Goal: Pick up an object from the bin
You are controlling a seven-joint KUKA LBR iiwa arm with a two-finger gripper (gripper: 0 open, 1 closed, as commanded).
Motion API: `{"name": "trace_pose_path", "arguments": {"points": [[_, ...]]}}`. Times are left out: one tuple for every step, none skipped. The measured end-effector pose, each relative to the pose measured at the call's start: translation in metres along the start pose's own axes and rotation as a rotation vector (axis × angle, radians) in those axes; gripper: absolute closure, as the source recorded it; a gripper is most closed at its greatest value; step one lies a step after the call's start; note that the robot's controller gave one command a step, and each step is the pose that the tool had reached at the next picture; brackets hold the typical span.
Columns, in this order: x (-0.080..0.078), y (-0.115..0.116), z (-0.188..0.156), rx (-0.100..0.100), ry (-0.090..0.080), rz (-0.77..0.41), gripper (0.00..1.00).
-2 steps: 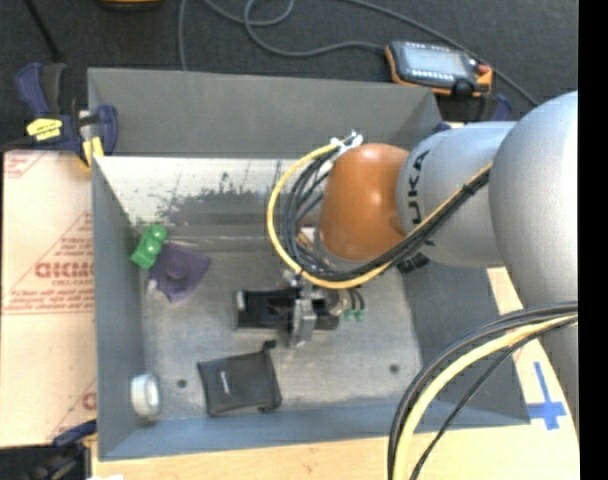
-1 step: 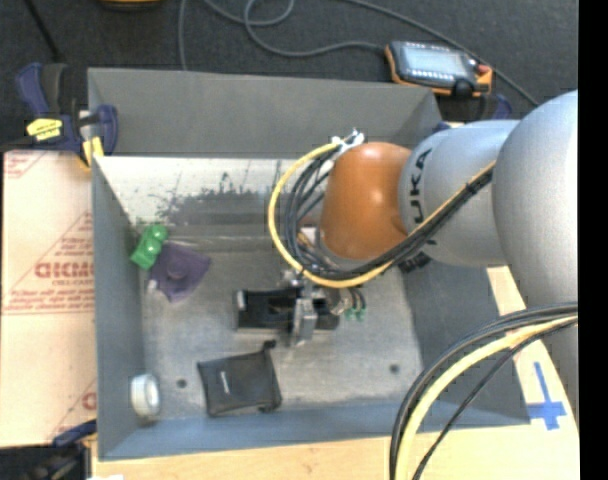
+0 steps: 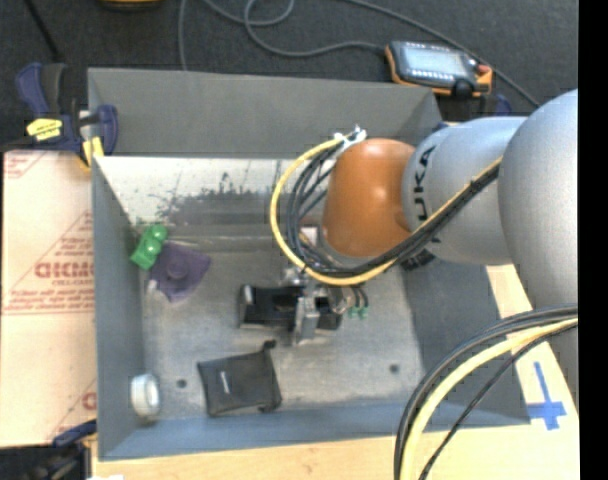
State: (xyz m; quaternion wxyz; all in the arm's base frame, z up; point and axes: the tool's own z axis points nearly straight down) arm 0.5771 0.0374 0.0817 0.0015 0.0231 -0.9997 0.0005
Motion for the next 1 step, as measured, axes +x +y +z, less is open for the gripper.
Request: {"name": "trace_pose_path", "arguments": {"points": [[0.0000, -0.0002, -0.0066, 0.000, 0.000, 0.000, 1.00]]}}
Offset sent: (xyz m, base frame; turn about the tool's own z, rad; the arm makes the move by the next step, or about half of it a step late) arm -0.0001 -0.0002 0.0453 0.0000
